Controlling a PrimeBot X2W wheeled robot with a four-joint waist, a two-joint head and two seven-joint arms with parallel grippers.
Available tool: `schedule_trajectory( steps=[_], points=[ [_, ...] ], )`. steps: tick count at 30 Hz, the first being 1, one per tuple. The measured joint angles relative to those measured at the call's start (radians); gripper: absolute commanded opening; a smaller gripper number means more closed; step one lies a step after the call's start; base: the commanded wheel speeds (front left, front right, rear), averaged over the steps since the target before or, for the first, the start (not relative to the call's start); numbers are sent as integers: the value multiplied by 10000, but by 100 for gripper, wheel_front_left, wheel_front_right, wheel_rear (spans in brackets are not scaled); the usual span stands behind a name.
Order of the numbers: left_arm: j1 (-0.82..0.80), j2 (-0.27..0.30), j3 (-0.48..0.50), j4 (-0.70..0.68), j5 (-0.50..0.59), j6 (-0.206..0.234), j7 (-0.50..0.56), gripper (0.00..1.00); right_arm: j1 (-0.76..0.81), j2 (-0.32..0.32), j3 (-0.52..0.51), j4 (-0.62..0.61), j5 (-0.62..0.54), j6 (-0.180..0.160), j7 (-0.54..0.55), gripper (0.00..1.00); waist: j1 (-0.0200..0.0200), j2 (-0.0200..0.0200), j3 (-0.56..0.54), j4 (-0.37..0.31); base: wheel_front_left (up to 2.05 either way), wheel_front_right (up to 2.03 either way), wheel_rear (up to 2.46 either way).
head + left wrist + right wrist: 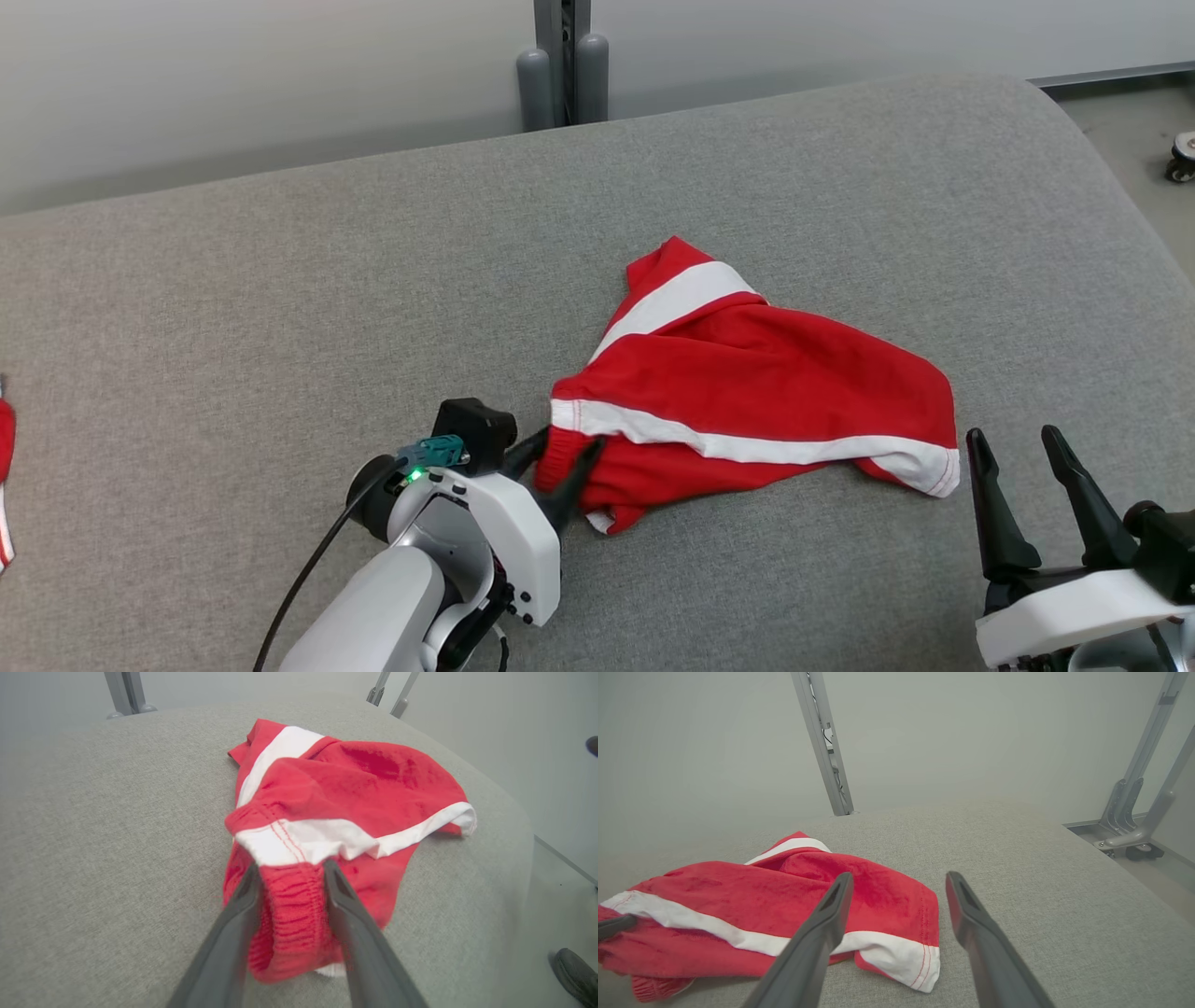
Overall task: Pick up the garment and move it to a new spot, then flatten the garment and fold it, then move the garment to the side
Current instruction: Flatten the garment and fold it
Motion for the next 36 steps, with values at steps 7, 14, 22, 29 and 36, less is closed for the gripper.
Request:
schedule_trajectory(
  steps=[7,14,22,29,36],
  points=[
    [-206,372,276,12,77,84,-621,0,-83,2,-58,138,36,0,-98,100,0,0,72,95,0,0,0],
    [-36,1068,790,-278,63,443,-924,0,-220,2,-82,196,23,0,-92,100,0,0,16,399,0,0,0],
    [1389,1848,1450,-993,-211,1160,-1313,0,-270,4,-215,146,-134,0,8,100,0,0,-89,894,0,0,0],
    [2466,1850,1791,-1653,-500,1616,-1762,100,-291,6,-360,-50,-311,0,188,100,-1,0,-279,1354,0,0,0],
    [3160,1708,2117,-2042,-405,2228,-2857,100,-261,2,-297,-182,-479,0,349,100,0,0,-629,1533,0,0,0]
  ],
)
